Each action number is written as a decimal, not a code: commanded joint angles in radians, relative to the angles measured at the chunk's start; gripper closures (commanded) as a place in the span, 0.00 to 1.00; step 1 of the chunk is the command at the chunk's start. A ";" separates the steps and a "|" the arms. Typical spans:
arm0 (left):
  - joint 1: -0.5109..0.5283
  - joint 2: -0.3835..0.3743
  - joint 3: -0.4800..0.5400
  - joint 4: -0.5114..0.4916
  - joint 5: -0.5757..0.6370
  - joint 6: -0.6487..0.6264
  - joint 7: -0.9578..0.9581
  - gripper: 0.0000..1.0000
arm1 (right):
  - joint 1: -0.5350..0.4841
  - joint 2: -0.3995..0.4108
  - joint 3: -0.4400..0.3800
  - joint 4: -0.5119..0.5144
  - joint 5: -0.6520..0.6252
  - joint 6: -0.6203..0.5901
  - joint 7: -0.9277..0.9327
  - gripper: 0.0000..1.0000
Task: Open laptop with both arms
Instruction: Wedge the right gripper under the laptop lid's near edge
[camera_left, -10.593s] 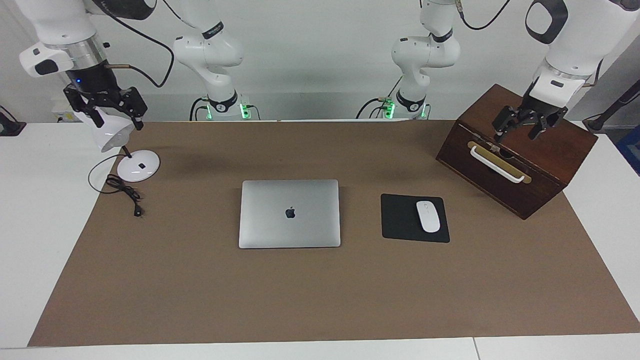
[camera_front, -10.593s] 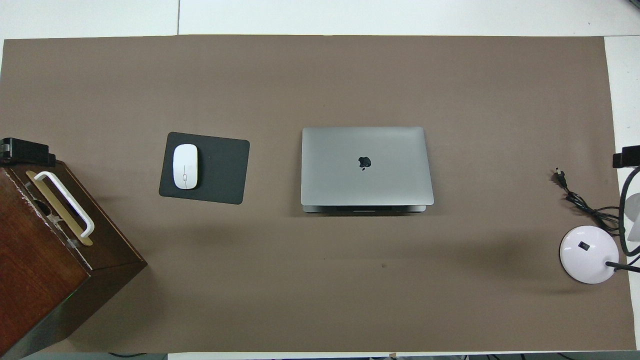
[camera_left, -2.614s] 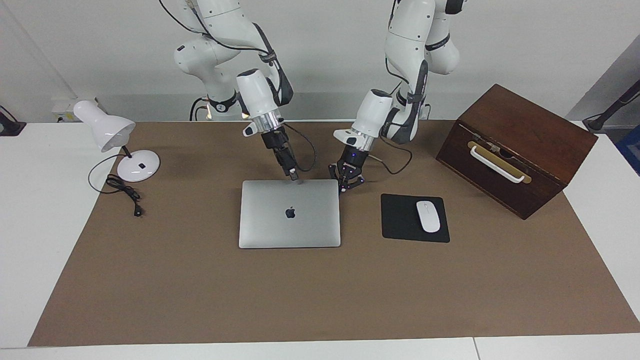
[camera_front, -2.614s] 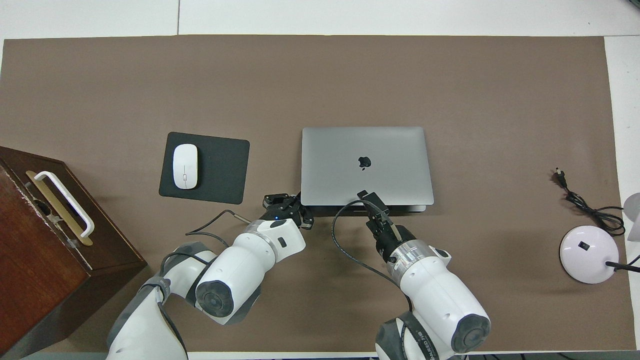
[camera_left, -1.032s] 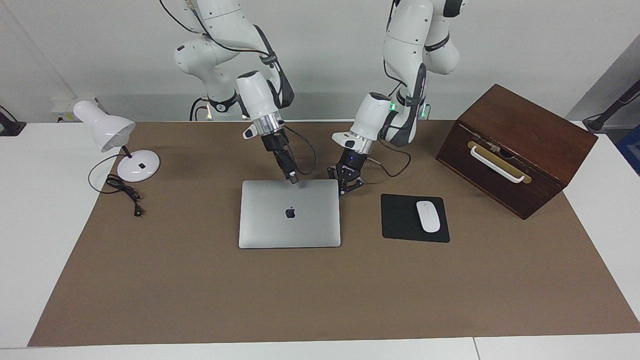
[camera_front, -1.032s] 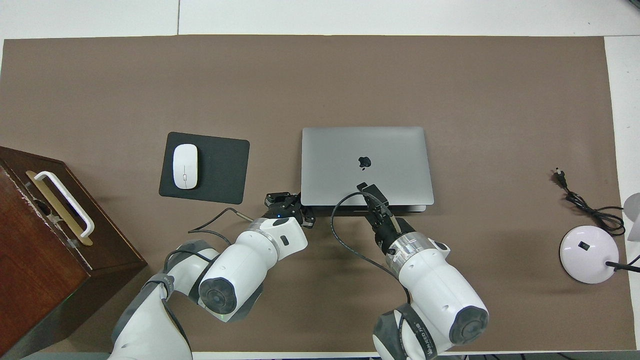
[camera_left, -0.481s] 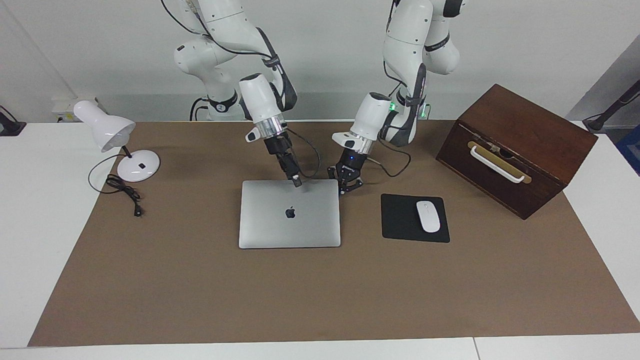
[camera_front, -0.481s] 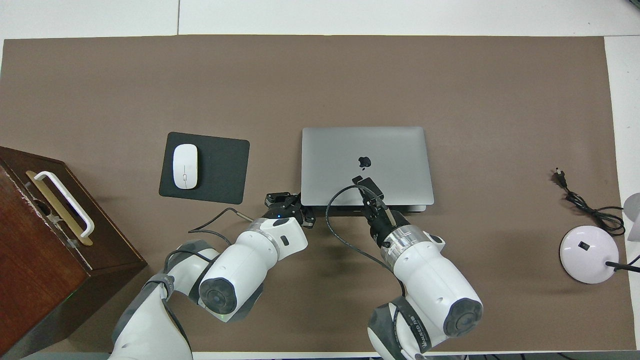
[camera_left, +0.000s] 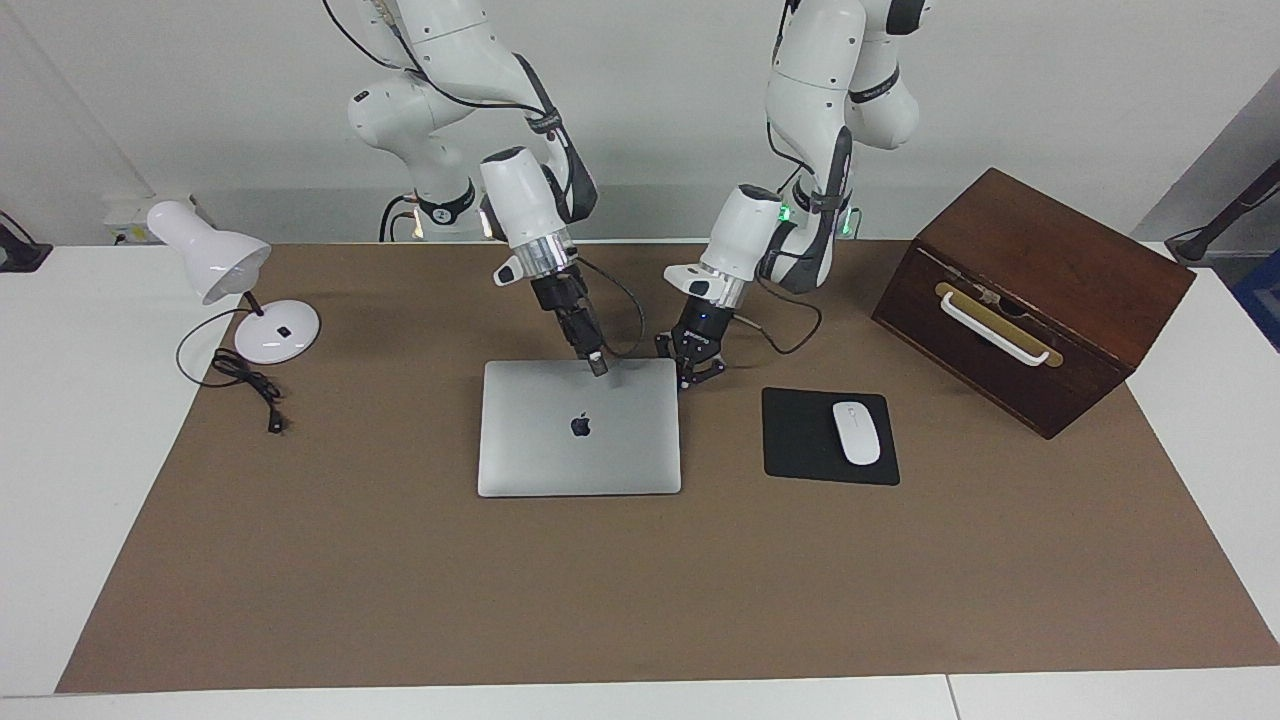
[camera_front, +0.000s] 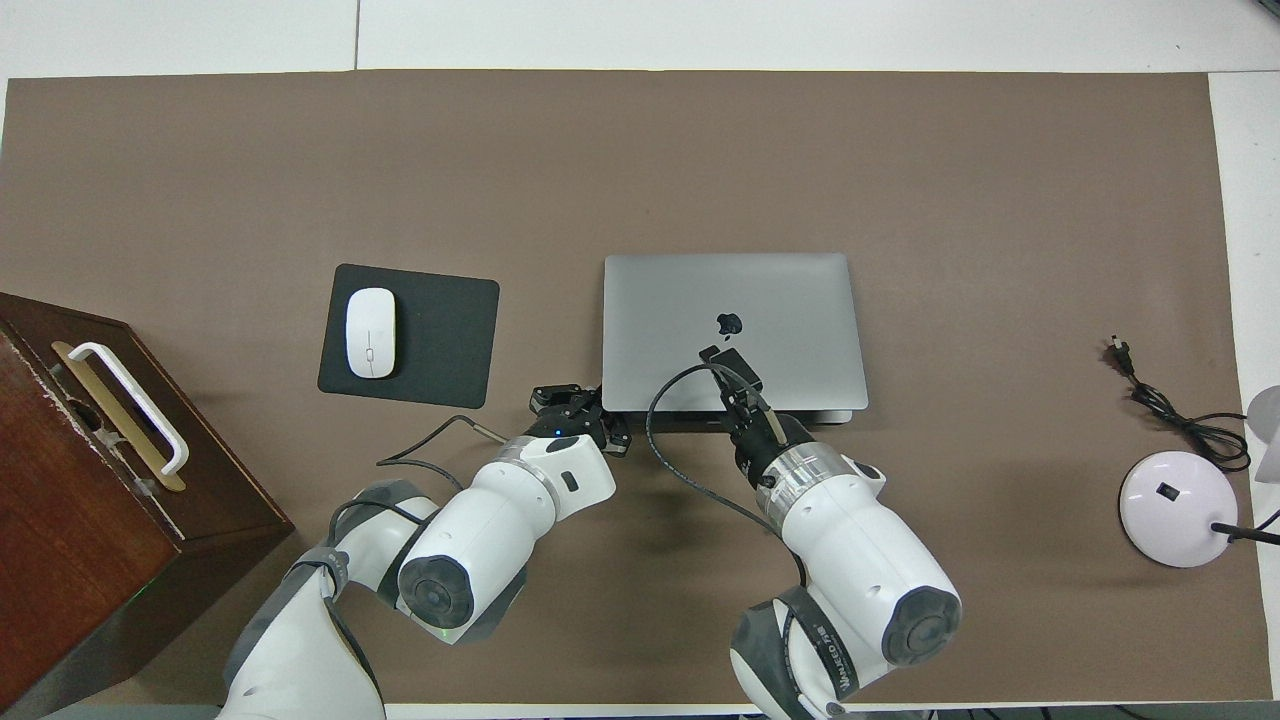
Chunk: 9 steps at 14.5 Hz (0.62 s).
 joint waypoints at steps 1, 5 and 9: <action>-0.033 0.042 0.004 0.015 -0.007 0.017 0.005 1.00 | -0.014 0.012 0.009 0.037 0.018 -0.040 -0.024 0.00; -0.033 0.042 0.004 0.015 -0.008 0.017 0.005 1.00 | -0.022 0.025 0.009 0.071 0.018 -0.054 -0.027 0.00; -0.033 0.042 0.004 0.015 -0.007 0.017 0.005 1.00 | -0.022 0.026 0.009 0.084 0.018 -0.073 -0.026 0.00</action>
